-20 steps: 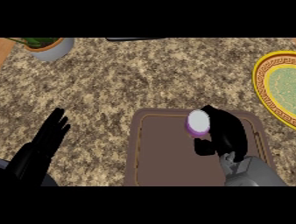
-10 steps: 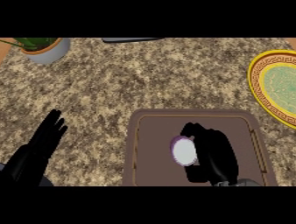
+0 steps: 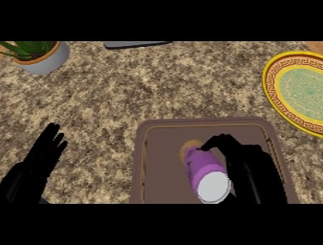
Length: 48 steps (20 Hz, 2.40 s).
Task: Pick the can from the tray and place it in the plate
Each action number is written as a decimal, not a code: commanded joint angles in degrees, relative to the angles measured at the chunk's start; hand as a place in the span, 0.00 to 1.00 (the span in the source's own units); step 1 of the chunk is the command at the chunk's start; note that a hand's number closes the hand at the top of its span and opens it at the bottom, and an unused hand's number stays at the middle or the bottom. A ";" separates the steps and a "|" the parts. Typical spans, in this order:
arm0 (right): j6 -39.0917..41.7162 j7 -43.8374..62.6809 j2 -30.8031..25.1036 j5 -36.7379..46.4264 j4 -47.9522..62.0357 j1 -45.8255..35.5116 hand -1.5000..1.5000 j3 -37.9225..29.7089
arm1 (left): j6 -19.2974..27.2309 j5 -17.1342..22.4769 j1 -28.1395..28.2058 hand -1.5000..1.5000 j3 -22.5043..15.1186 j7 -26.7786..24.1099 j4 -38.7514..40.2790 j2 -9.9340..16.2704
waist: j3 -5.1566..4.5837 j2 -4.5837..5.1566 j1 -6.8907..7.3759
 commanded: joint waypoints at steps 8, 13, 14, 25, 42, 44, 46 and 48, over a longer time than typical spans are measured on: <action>-13.87 -0.11 -1.58 -4.94 -8.34 8.55 1.00 -14.40 | 0.31 -0.64 -0.12 0.50 -2.79 -0.59 9.88 -3.36 | -3.40 2.11 -0.02; -20.79 -5.89 -3.29 -10.45 -5.75 11.22 1.00 -21.59 | -0.39 0.39 -1.03 0.50 -1.94 0.29 8.81 -2.16 | -3.26 2.21 1.32; -20.94 -6.65 -3.87 -10.97 -4.88 11.15 1.00 -22.54 | 0.40 -0.27 -1.86 0.50 -2.48 0.13 9.88 -2.88 | -3.31 2.30 1.22; -26.44 -19.11 -9.14 -25.07 13.86 6.93 1.00 -38.42 | -0.47 1.21 -2.97 0.50 -3.79 -0.08 10.11 -2.27 | -3.21 2.90 3.91; -5.94 -37.97 -16.28 -41.97 52.31 -4.00 0.00 -44.65 | -0.44 0.97 -9.47 0.50 -7.41 1.67 11.31 -1.62 | -3.16 4.06 8.63; -3.55 -42.06 -15.16 -44.66 55.66 -6.36 0.00 -45.78 | 0.21 0.53 -10.03 0.50 -7.42 1.40 11.93 -2.10 | -3.09 3.73 8.65; -2.08 -47.50 -14.20 -47.00 58.47 -6.90 0.00 -47.49 | -0.14 0.82 -9.51 0.50 -8.41 1.38 11.85 -2.17 | -2.99 3.68 8.37; 0.03 -52.21 -12.98 -50.75 59.75 -8.76 0.00 -50.06 | 0.62 1.35 -10.13 0.50 -7.45 1.73 13.38 -2.62 | -3.04 3.25 7.24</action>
